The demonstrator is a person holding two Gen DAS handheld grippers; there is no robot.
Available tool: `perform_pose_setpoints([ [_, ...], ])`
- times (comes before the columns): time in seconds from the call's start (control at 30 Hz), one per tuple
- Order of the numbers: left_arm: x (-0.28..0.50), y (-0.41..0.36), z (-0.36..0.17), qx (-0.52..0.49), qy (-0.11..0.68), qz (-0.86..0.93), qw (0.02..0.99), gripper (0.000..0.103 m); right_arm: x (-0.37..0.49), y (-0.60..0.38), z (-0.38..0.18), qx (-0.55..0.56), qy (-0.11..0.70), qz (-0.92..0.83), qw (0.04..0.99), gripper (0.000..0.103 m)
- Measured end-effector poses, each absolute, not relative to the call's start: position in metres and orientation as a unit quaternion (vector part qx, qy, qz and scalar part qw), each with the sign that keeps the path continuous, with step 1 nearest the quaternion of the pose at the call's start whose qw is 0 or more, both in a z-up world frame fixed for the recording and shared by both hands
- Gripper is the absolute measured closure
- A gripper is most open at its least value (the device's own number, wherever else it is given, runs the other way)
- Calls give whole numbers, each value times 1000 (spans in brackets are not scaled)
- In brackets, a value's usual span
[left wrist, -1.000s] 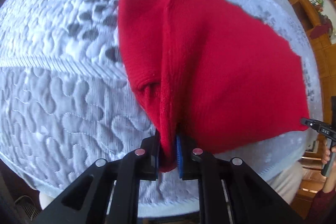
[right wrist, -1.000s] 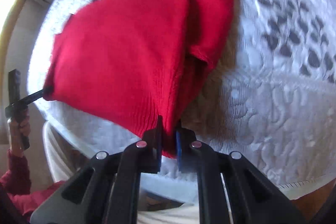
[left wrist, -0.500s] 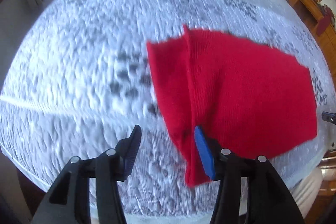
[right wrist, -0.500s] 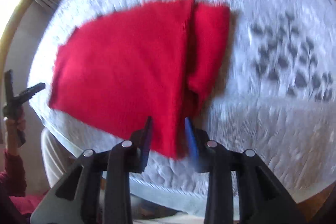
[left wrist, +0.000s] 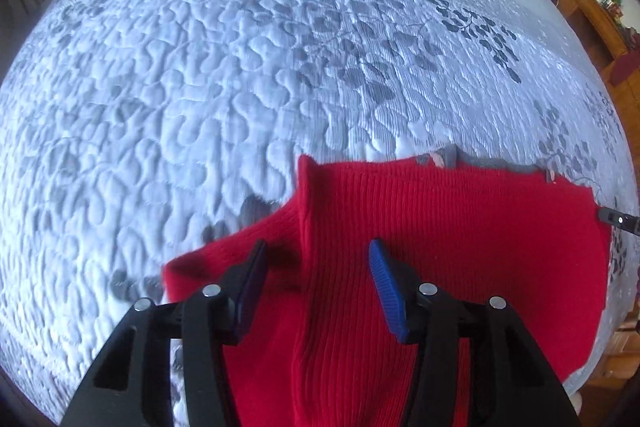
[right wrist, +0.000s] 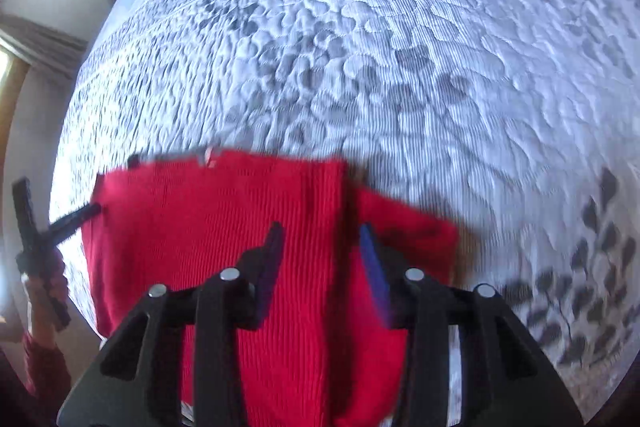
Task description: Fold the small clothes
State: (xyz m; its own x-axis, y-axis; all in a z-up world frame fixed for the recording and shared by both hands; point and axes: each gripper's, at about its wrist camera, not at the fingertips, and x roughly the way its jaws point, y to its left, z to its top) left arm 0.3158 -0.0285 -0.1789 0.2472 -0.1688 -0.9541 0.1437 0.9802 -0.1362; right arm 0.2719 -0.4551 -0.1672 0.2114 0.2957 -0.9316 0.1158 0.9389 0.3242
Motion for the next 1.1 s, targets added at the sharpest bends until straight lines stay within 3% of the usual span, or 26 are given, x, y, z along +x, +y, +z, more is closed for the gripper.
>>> perform_pose_setpoints([
  [0.07, 323, -31, -185, -7, 606, -98, 789, 72, 281, -452, -173, 167, 628, 70, 757, 65],
  [0.1, 324, -31, -186, -9, 606, -99, 789, 77, 283, -450, -174, 167, 629, 77, 756, 70],
  [0.17, 328, -29, -186, -22, 605, -101, 790, 95, 287, -445, -175, 163, 630, 90, 754, 99],
  [0.27, 328, -22, -177, -40, 596, -99, 796, 98, 281, -445, -154, 146, 599, 96, 781, 99],
  [0.37, 322, -10, -162, -66, 570, -95, 814, 99, 276, -459, -142, 164, 577, 83, 796, 100],
  [0.63, 321, -22, -190, -10, 587, -60, 807, 98, 279, -462, -182, 156, 613, 34, 774, 99],
  [0.7, 319, -23, -182, -4, 589, -57, 806, 92, 274, -462, -173, 156, 612, 30, 775, 92],
  [0.73, 316, -21, -177, -3, 589, -54, 806, 87, 268, -462, -166, 152, 611, 27, 776, 82],
  [0.77, 311, -20, -168, -1, 585, -53, 809, 86, 261, -462, -157, 144, 606, 25, 782, 79],
  [0.87, 293, -15, -148, 1, 587, -45, 809, 69, 235, -457, -134, 138, 599, 27, 788, 79],
  [0.93, 277, -12, -137, -16, 586, -57, 808, 68, 213, -453, -122, 143, 599, 27, 787, 77],
  [1.0, 258, -15, -129, -15, 585, -66, 808, 66, 185, -447, -114, 141, 603, 26, 784, 66],
  [1.03, 248, -17, -125, -13, 583, -71, 810, 65, 172, -443, -113, 141, 605, 25, 783, 55],
  [1.1, 230, -22, -119, -7, 575, -80, 814, 63, 152, -440, -112, 146, 606, 29, 782, 51],
])
